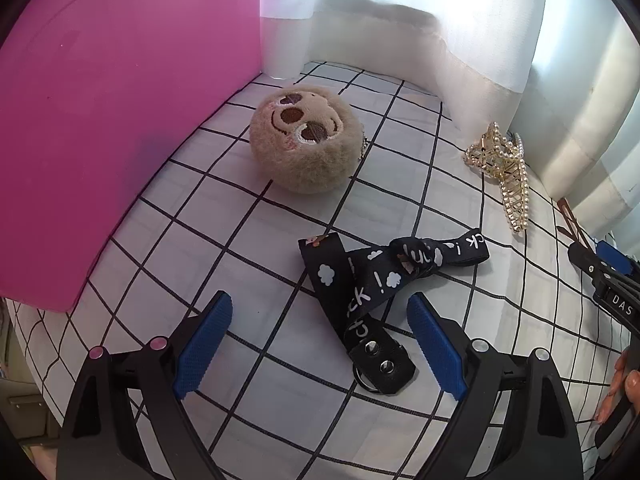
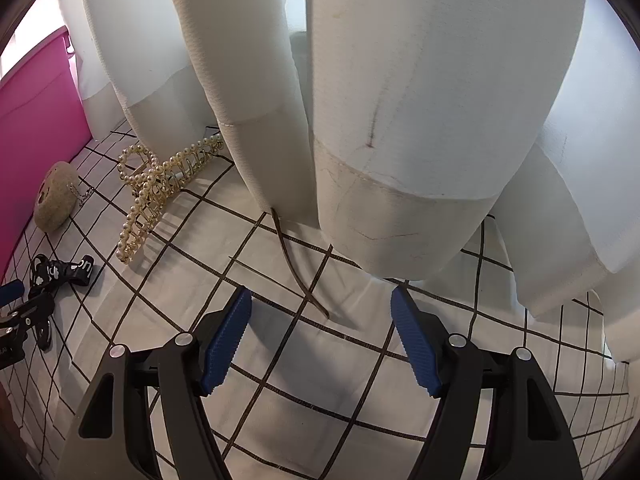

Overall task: Organize jewelry
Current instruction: 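Move the right tool to the thin brown hairpin while the left tool approaches the black printed strap, then close the right gripper on the brown hairpin while the left gripper grasps the black strap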

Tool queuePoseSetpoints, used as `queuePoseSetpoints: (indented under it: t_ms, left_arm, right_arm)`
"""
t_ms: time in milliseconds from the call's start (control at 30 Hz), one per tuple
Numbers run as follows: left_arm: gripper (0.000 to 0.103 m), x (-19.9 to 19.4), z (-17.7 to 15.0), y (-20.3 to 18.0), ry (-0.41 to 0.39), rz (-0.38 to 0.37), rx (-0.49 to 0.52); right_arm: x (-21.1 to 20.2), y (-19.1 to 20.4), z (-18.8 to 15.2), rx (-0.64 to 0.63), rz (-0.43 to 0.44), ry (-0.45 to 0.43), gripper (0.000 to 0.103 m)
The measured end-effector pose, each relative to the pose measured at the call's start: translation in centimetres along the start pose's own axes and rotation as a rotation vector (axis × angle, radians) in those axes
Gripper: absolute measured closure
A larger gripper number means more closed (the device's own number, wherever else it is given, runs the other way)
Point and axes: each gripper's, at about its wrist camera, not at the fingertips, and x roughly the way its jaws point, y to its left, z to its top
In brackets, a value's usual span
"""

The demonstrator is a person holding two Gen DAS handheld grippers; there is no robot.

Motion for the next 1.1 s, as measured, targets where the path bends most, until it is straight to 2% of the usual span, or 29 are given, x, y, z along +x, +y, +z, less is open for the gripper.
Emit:
queuePoseSetpoints:
  t_ms: [467,733,967,1033,1100]
  left_arm:
    - [0.011,0.5,0.2,-1.4,-0.019,0.013,0.009]
    - [0.006,0.8,0.3,-1.5,-0.033,0.018,0.007]
    - [0.006,0.7,0.1,-1.6,-0.048,0.018,0.002]
    - [0.008,0.7,0.1,-1.6,-0.047,0.015,0.004]
    - [0.011,0.4,-0.1,-1.6,-0.05,0.012,0.009]
  right_arm:
    - [0.2,-1.6,0.5,-0.02,0.032,-0.014,0.034]
    - [0.6,-0.9,0.7,-0.025,0.027,-0.046,0.033]
    - [0.6,0.0,0.3,-0.011,0.018,-0.067,0.034]
    - [0.6,0.2,0.2,-0.009,0.021,-0.072,0.039]
    - [0.1,0.4,-0.2,-0.024,0.028,-0.079,0.05]
